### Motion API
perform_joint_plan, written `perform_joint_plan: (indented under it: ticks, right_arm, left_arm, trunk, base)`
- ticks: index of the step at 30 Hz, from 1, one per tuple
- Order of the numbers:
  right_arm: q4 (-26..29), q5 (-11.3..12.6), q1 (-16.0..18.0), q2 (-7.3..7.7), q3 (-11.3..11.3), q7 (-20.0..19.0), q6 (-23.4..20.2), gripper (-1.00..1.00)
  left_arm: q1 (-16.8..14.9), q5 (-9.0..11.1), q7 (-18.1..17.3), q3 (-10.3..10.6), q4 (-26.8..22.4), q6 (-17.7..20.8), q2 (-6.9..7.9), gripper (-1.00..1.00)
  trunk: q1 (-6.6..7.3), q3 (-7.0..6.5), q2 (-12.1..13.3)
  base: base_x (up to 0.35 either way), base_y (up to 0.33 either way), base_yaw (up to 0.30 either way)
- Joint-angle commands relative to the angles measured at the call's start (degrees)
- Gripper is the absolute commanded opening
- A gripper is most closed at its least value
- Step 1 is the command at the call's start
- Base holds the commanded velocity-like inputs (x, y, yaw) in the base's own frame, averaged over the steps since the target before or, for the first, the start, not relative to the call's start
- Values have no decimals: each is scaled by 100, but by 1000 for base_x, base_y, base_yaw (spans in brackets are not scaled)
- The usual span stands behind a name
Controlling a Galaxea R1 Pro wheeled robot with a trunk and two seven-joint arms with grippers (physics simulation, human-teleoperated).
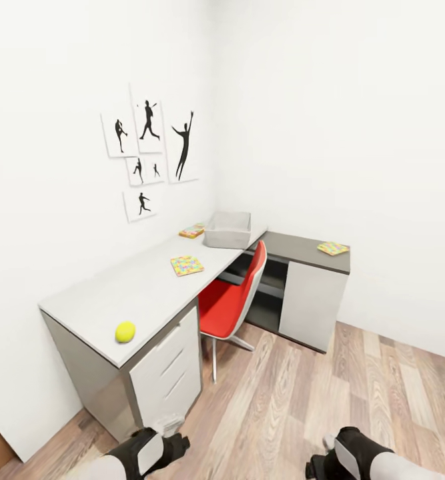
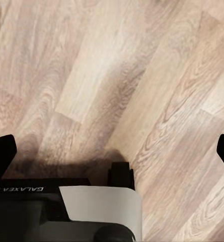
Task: Put all the toys in the child's room - the three board games (two on the bed and one on the table), the two jigsaw puzzles on the table, and the tennis ball on the table - inside the toy box on the table in the child's room.
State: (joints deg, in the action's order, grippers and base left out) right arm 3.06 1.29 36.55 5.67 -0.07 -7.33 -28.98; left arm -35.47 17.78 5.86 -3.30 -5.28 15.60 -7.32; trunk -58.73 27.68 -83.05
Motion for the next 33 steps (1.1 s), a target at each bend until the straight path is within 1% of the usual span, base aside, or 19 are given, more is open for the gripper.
perform_joint_plan:
  ticks: [1,2,4,7,9,10,12,13,16,20,24,33]
  right_arm:
    - [21,15,131,27,4,-130,-145,100]
    - [21,15,131,27,4,-130,-145,100]
    - [69,20,353,63,5,-323,-315,100]
    - [110,22,437,76,5,-393,-376,100]
    - [228,24,556,94,9,-495,-463,100]
    - [228,24,556,94,9,-495,-463,100]
    - [384,14,628,93,18,-561,-526,100]
    - [384,14,628,93,18,-561,-526,100]
    - [656,5,676,115,33,-624,-606,100]
    - [841,4,690,136,40,-648,-639,100]
    - [1046,9,698,201,43,-669,-696,100]
    - [1221,12,703,262,63,-689,-913,100]
  left_arm:
    - [-94,115,92,-36,-81,83,-42,100]
    - [-94,115,92,-36,-81,83,-42,100]
    - [-248,241,205,-41,-219,187,-121,100]
    - [-305,285,247,-40,-298,238,-160,100]
    - [-386,349,303,-37,-469,330,-224,100]
    - [-386,349,303,-37,-469,330,-224,100]
    - [-438,396,334,-29,-628,393,-266,100]
    - [-438,396,334,-29,-628,393,-266,100]
    - [-479,437,362,-21,-776,448,-268,100]
    - [-478,453,365,-18,-832,469,-268,100]
    - [-458,466,343,-11,-880,487,-268,100]
    - [-405,476,163,3,-914,494,-268,100]
  trunk:
    - [0,10,-3]
    - [0,13,-3]
    - [0,21,-3]
    - [0,32,-3]
    - [0,39,-3]
    - [0,43,-3]
    - [0,50,-3]
    - [0,54,-3]
    - [0,65,-3]
    - [0,78,-3]
    - [0,90,-3]
    - [0,111,-3]
  base:
    - [0,0,-273]
    - [0,0,-273]
    - [0,0,-272]
    - [0,0,-272]
    - [0,0,-271]
    - [0,0,-271]
    - [0,0,-271]
    - [0,0,-271]
    - [0,0,-271]
    - [0,0,-271]
    - [0,0,-271]
    - [0,0,-270]
